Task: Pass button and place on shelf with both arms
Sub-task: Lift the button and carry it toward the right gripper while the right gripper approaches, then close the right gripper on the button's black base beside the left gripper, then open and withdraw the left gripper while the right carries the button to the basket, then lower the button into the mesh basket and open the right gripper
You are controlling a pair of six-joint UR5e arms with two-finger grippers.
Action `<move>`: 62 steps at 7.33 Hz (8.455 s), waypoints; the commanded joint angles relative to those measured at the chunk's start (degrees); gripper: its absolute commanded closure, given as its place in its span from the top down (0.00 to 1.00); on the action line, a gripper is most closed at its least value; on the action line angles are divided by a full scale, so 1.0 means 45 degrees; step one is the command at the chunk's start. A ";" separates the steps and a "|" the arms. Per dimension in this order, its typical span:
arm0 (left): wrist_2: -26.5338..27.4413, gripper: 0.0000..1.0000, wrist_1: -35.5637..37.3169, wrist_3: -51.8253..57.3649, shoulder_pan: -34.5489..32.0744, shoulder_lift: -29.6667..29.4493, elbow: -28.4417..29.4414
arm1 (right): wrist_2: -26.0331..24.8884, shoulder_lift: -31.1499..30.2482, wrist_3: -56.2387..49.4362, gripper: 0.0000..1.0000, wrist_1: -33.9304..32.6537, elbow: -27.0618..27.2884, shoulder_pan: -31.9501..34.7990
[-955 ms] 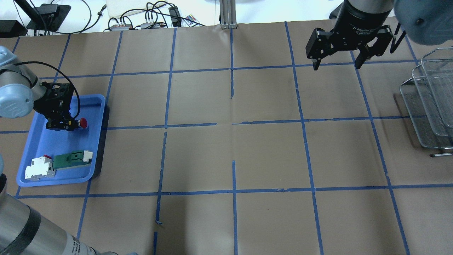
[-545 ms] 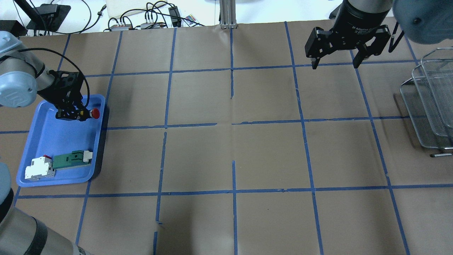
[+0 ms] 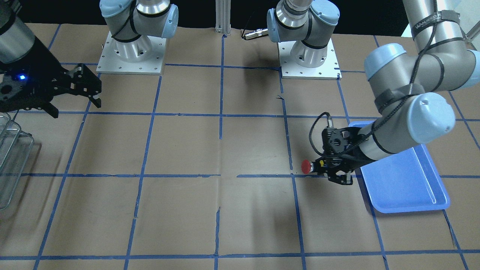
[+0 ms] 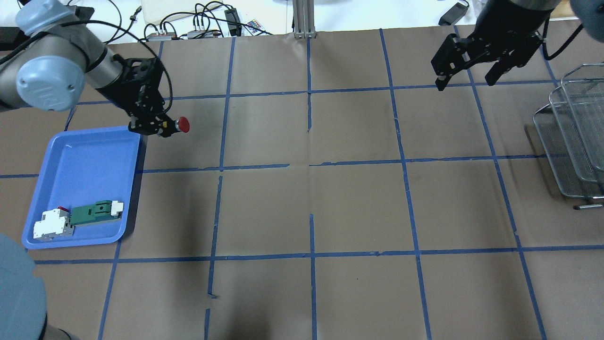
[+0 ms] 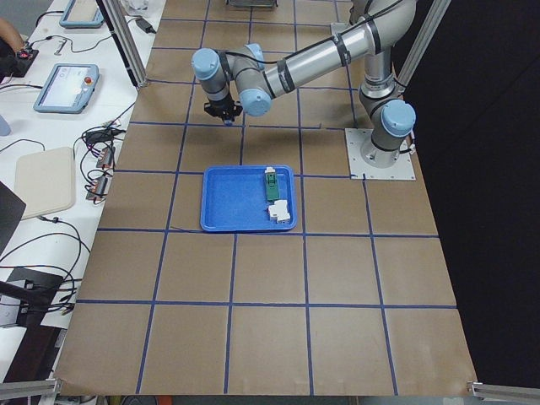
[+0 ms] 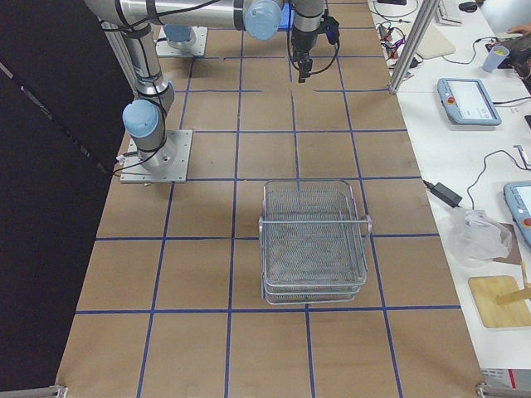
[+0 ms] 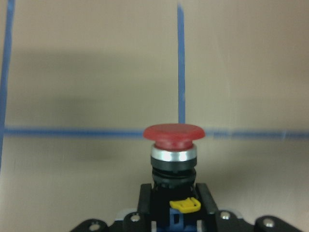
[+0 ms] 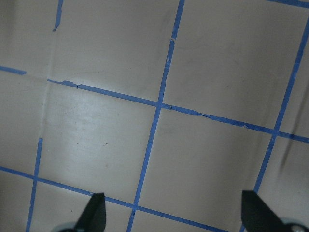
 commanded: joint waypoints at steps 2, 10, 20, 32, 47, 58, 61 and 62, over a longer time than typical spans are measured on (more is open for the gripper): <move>-0.1496 0.00 0.1017 -0.4282 -0.2334 -0.0327 0.0518 | 0.4909 -0.0233 -0.4310 1.00 0.0274 -0.0080 -0.0514; -0.6170 0.00 0.2040 -0.4403 -0.5400 0.0021 0.1789 | 0.5617 -0.1580 -1.5888 1.00 -0.0215 0.1992 -0.0533; -0.6268 0.00 0.2645 -0.4423 -0.6499 0.0861 0.1555 | 0.5833 -0.2107 -1.5679 1.00 0.1322 0.2089 -0.0377; -0.6229 0.00 0.2782 -0.4559 -0.6499 0.1175 0.1418 | 0.6048 -0.2616 -1.6223 0.01 0.1407 0.2089 -0.0319; 0.0614 1.00 0.2607 -1.2131 -0.5116 0.1956 0.1360 | 0.2787 0.1323 -1.7340 0.00 -0.3934 0.1232 -0.5290; 0.3205 1.00 -0.3372 -1.8090 -0.2320 0.3811 0.0523 | -0.1667 0.2657 -1.8571 0.62 -0.4785 0.0897 -0.7038; 0.3127 1.00 -0.3275 -1.8603 -0.2320 0.3851 0.0520 | -0.1667 0.2599 -1.8375 0.98 -0.4513 0.0936 -0.7038; 0.3165 1.00 -0.2963 -1.8429 -0.2300 0.3851 0.0501 | -0.1667 0.2425 -1.8201 1.00 -0.3989 0.0840 -0.7038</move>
